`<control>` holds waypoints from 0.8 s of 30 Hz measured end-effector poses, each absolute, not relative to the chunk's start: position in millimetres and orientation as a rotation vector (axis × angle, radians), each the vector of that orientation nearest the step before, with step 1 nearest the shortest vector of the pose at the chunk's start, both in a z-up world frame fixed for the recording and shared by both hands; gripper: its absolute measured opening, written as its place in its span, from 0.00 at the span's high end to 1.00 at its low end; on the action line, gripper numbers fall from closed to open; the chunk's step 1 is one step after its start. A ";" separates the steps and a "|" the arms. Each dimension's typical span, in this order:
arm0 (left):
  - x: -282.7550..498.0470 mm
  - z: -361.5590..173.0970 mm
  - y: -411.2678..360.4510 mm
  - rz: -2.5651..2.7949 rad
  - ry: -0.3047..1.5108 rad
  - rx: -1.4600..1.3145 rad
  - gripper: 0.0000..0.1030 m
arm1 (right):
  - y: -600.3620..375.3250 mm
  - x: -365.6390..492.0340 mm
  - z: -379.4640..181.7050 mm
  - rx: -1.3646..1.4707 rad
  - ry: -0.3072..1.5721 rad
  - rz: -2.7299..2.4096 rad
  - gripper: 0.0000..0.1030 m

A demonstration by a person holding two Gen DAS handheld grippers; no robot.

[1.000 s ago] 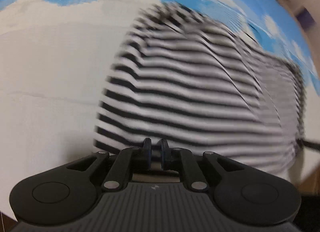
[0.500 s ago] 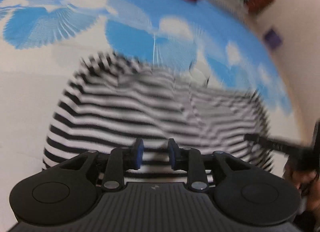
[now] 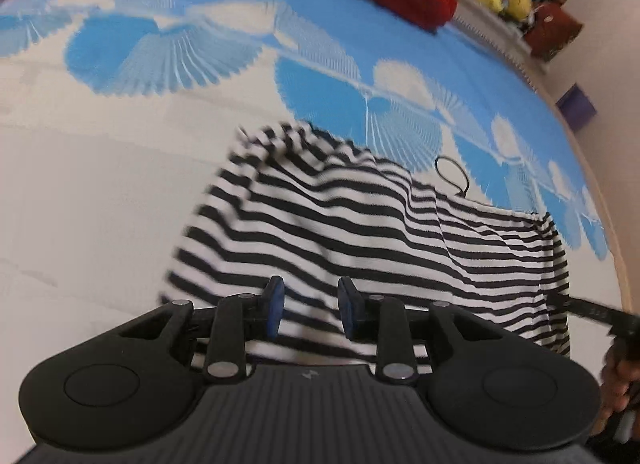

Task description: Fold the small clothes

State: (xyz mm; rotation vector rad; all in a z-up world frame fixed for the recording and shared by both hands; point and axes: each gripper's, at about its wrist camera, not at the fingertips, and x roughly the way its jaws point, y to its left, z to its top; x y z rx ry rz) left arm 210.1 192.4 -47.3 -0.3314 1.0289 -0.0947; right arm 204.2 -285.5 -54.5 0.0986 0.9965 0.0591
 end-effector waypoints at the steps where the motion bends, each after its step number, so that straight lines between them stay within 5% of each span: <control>1: 204.1 -44.9 194.3 -0.091 1.015 -0.309 0.69 | -291.4 197.9 -49.4 0.109 0.975 0.050 0.68; 13: 121.7 -48.0 260.8 -0.017 1.084 -0.613 0.71 | -355.1 102.1 20.3 0.230 0.678 0.028 0.68; 18: 122.2 -79.4 264.7 0.019 1.224 -0.715 0.64 | -366.6 83.4 31.7 0.233 0.641 0.004 0.68; 20: 125.7 -87.6 273.4 0.075 1.236 -0.759 0.54 | -370.1 78.8 35.5 0.247 0.635 0.002 0.68; 24: 131.3 -101.3 289.6 0.198 1.253 -0.836 0.53 | -372.5 71.2 42.7 0.235 0.622 0.001 0.68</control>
